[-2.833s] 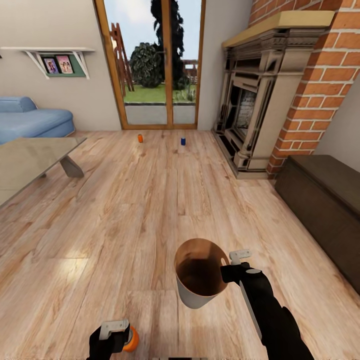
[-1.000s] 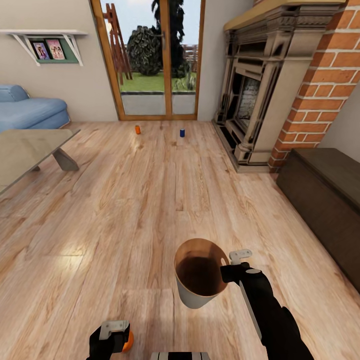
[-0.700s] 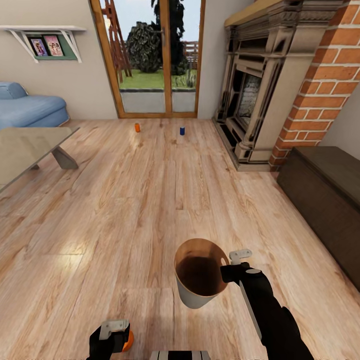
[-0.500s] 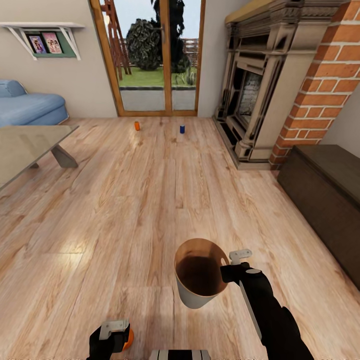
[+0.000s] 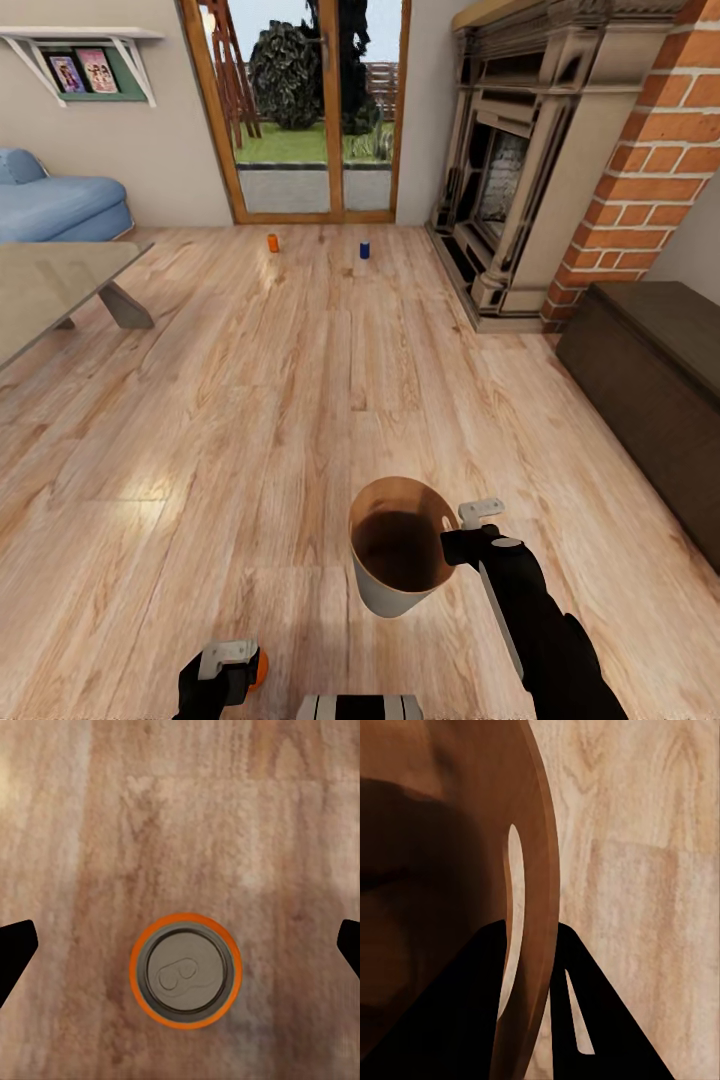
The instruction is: Put the three can of soda from the living room inside the tash can in the kitchen.
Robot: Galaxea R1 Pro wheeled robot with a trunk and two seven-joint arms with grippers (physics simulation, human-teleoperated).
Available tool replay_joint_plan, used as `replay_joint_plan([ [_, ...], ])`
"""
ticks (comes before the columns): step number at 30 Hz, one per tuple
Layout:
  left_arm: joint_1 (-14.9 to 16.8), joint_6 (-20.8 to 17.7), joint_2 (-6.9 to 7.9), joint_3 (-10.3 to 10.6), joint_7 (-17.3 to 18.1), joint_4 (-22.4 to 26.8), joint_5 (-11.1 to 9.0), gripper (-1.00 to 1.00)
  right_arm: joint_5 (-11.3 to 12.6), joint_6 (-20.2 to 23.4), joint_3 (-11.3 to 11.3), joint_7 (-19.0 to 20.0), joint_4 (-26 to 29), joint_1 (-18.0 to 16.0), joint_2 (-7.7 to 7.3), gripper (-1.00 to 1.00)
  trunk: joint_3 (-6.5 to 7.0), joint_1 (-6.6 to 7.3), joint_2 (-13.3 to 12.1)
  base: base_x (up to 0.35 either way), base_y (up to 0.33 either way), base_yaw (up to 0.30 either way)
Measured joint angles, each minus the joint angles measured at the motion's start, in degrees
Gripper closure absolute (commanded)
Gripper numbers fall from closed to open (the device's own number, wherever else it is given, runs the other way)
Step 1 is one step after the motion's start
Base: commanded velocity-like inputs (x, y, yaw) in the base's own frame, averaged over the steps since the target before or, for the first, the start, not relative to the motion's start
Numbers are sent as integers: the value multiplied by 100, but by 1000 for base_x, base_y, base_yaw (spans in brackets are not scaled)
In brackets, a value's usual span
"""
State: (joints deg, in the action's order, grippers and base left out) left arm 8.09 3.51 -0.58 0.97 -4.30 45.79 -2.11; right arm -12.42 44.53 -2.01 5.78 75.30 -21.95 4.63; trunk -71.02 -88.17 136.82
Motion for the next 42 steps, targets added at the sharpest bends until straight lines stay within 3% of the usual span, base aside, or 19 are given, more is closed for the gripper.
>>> replay_joint_plan([
  [9,0,0,5,0,7,0,0,-100,-11,-1,1,5,0,-1,1,100,-76,0,0,0,0,0],
  [42,-1,-31,5,0,8,69,0,-100,-2,8,0,9,1,-2,1,100,-83,0,0,0,0,0],
])
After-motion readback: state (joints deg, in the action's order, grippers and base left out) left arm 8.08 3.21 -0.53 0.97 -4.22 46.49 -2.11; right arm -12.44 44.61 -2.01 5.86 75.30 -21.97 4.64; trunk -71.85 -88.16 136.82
